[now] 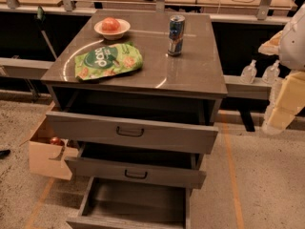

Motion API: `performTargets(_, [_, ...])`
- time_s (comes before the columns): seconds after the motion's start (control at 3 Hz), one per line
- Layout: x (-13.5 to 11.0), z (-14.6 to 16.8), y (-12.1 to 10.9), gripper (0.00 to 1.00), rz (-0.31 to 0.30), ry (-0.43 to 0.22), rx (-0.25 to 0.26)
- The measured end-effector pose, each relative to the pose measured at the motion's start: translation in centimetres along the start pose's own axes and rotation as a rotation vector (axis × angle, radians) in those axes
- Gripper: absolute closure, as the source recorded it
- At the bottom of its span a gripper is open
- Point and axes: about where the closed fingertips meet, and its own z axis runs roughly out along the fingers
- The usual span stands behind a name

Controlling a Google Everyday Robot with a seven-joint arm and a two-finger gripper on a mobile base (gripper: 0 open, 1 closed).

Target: Place redbull can into bottom drawer

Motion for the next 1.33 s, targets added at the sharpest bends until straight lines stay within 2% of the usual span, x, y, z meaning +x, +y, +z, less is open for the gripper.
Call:
performTargets(0.33, [0.0, 0.0, 0.0, 0.00, 0.000, 0.000, 0.002])
performTargets(0.67, [0.8, 0.5, -2.6, 0.00, 0.042, -0.062, 0.039])
performTargets(1.0, [1.3, 1.0, -7.0, 0.00, 0.044, -0.183, 0.095])
performTargets(1.33, [1.7, 1.2, -12.0, 0.00, 0.101, -0.366, 0.141])
